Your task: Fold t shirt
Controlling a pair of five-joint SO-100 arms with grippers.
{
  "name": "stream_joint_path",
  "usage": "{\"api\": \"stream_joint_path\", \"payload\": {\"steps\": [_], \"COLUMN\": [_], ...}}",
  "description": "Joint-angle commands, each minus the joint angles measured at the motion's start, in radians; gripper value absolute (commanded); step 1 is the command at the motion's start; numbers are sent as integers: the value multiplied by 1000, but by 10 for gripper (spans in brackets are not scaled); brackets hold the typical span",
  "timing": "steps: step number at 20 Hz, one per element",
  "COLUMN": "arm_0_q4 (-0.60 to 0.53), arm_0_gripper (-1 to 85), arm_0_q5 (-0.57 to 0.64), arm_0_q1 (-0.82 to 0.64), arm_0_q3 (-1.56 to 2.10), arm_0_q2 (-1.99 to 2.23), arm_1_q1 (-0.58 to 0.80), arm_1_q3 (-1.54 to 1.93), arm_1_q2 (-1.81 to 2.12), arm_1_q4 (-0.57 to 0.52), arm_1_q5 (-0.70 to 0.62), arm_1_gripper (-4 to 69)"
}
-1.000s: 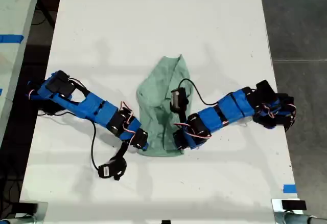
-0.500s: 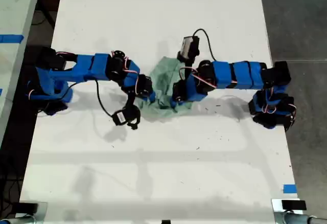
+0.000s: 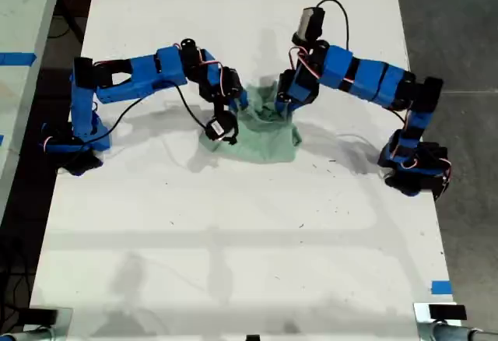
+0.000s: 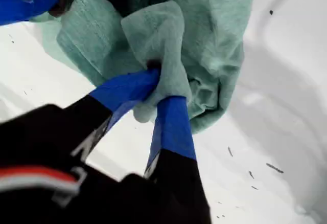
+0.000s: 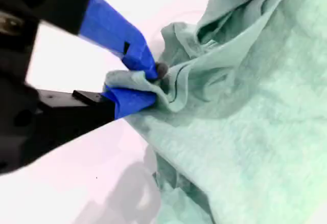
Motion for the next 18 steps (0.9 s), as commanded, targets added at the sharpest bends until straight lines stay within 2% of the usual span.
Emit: {"api": "stream_joint_path", "payload": {"steps": [1, 5, 6, 7, 8, 9, 10, 12, 14, 16, 18], "arm_0_q4": [-25, 17, 43, 78, 123, 163, 206, 282, 333, 304, 265], "arm_0_gripper": [278, 246, 220, 127, 0, 0, 0, 0, 0, 0, 0], "arm_0_q5": [54, 95, 104, 109, 107, 110, 114, 109, 84, 21, -67], "arm_0_q1": [-43, -98, -123, -150, -173, -186, -189, -150, -84, 34, 130], "arm_0_q3": [-60, -60, -60, -60, -60, -55, -48, 5, 158, 426, 727], "arm_0_q2": [25, 192, 247, 301, 353, 408, 468, 615, 793, 1009, 1302], "arm_1_q1": [51, 130, 153, 176, 190, 199, 198, 126, -28, -196, -328], "arm_1_q3": [-5, -23, -14, 12, 63, 130, 216, 385, 571, 792, 988], "arm_1_q2": [67, 158, 201, 255, 324, 405, 495, 684, 885, 1086, 1233], "arm_1_q4": [-15, 67, 95, 112, 118, 121, 120, 115, 92, -3, -52], "arm_1_q5": [-43, -86, -91, -97, -98, -86, -66, -6, 92, 166, 242], "arm_1_gripper": [203, 207, 204, 196, 163, 105, 3, 4, 4, 4, 4]}}
